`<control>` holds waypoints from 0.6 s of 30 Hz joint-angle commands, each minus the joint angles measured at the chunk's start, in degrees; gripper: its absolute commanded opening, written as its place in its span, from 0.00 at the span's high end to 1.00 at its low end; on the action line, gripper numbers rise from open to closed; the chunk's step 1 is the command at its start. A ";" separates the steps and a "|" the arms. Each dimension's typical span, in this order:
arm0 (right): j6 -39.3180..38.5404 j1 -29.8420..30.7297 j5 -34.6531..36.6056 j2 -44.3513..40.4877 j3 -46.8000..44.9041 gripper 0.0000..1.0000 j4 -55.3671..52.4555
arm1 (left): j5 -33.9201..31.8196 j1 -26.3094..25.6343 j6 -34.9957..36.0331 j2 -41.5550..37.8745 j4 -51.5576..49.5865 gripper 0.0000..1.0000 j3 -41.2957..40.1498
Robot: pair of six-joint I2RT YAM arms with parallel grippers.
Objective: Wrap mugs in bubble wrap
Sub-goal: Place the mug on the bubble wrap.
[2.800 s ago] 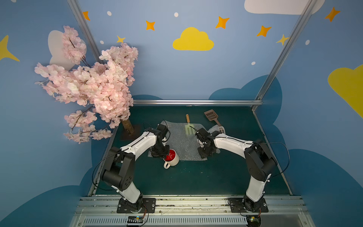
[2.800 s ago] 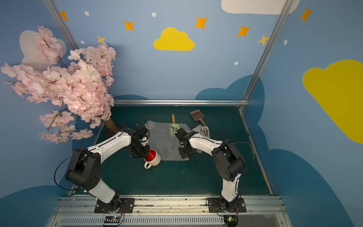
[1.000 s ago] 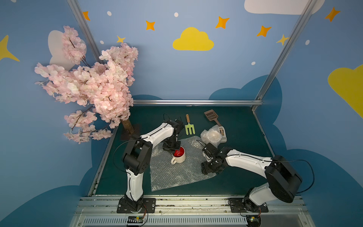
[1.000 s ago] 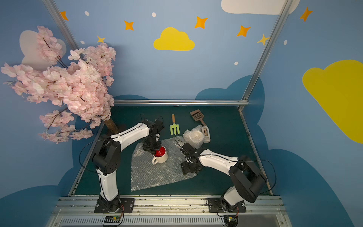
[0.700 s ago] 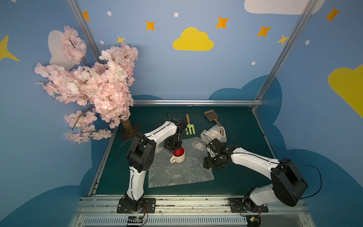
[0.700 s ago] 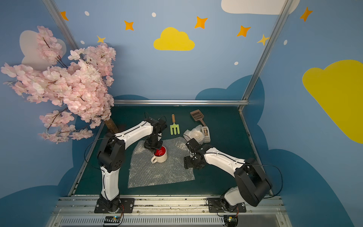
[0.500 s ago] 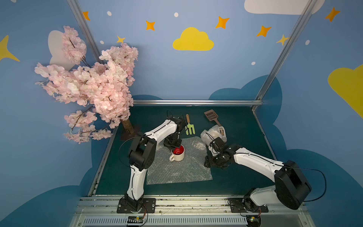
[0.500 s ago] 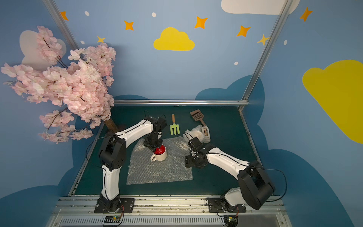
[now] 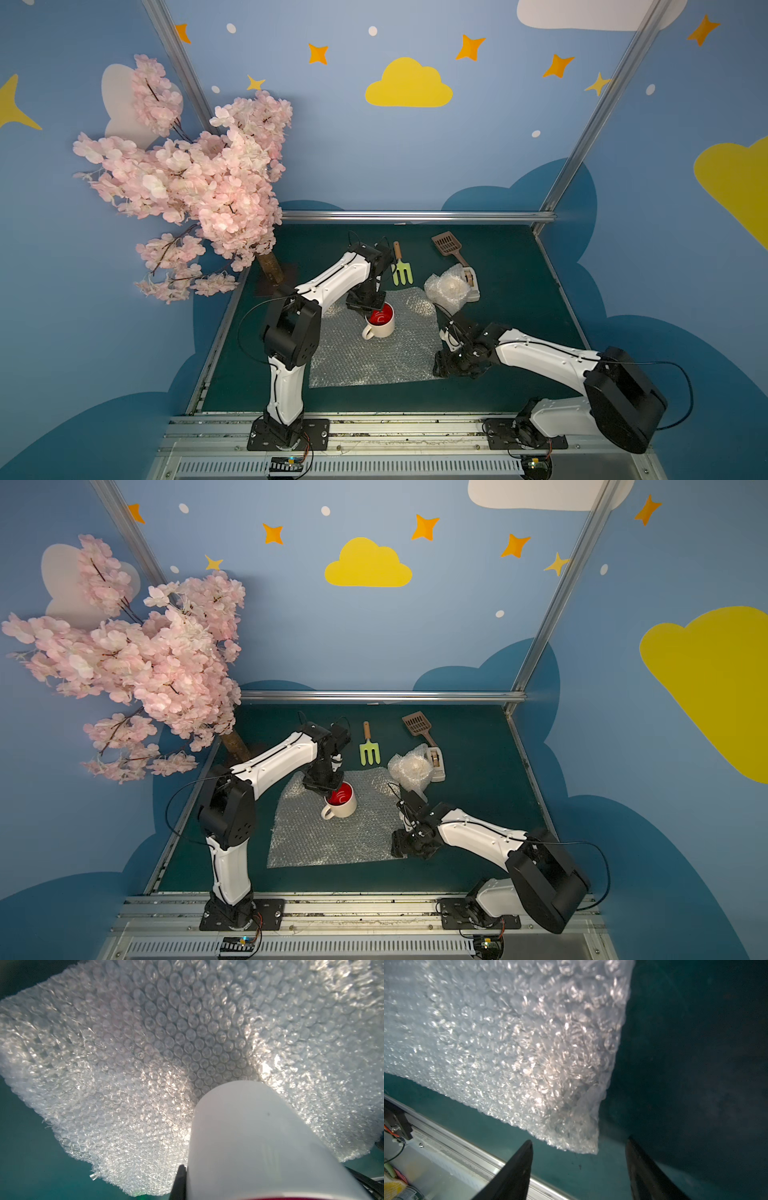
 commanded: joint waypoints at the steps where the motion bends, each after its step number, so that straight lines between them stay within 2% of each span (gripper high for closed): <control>1: 2.04 1.02 -0.18 1.48 -1.70 0.34 1.52 | 0.94 -0.74 -1.79 -2.04 -1.04 0.97 -2.11; 7: 2.98 1.45 -0.89 4.58 -2.17 0.43 5.00 | -1.67 -0.70 -2.94 0.13 4.33 0.97 -6.44; 15: 4.30 2.00 -2.94 7.61 -2.46 0.59 9.21 | 1.50 -0.64 -2.84 1.78 7.73 0.97 -6.90; 18: 4.39 2.16 -2.62 7.71 -2.08 0.68 9.30 | 1.83 -0.61 -2.89 1.84 8.71 0.97 -7.98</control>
